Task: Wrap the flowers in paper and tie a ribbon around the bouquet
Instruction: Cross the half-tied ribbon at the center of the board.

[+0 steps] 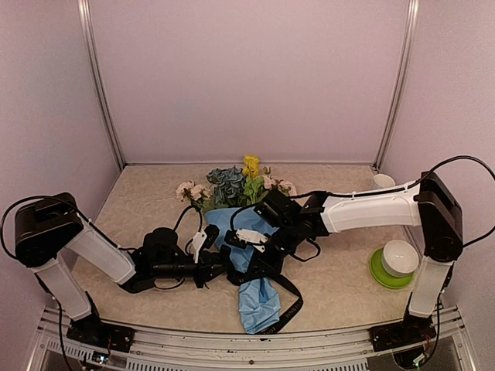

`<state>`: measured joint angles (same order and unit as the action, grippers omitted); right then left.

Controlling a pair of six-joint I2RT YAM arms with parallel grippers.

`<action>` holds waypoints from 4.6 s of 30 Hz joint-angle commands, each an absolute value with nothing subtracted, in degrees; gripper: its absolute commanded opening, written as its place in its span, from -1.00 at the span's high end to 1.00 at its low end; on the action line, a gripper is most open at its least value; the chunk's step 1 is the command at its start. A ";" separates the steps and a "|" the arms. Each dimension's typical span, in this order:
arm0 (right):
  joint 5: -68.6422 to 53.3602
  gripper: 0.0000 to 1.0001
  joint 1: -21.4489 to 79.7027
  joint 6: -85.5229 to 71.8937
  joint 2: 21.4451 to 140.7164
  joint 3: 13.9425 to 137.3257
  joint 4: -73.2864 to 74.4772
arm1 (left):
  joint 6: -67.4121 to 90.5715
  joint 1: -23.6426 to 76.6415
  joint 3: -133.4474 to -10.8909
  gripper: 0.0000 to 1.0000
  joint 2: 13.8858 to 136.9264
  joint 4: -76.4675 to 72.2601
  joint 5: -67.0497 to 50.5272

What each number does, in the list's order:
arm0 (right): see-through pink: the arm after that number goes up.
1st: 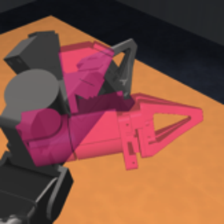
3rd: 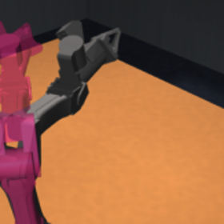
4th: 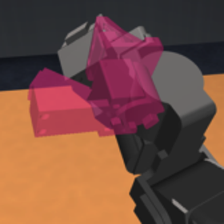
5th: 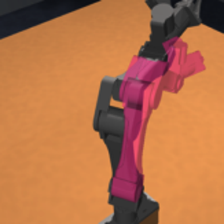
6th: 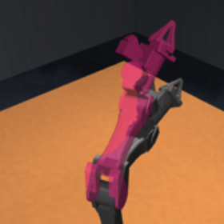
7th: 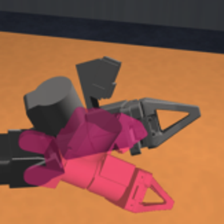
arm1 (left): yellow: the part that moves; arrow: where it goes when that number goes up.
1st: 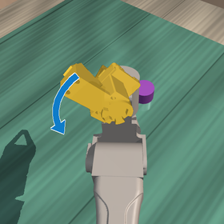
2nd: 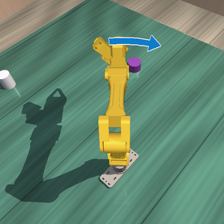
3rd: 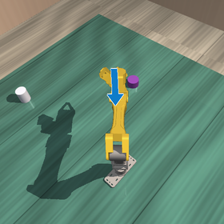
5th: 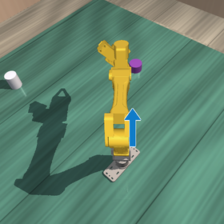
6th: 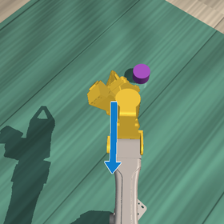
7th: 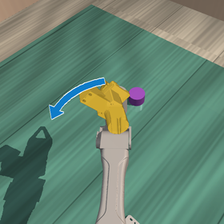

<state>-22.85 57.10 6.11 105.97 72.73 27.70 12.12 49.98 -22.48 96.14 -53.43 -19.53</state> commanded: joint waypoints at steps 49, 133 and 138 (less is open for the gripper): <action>-37.98 0.57 56.76 10.57 113.65 78.47 31.50 | 11.99 50.36 -23.16 1.00 95.69 -52.78 -20.21; -50.06 0.66 55.01 2.68 113.11 71.04 13.97 | -0.27 70.96 -26.52 0.89 88.20 -30.40 9.99; -47.44 0.73 55.76 3.26 112.45 71.12 16.04 | 0.95 70.25 -26.38 0.93 87.98 -30.50 9.42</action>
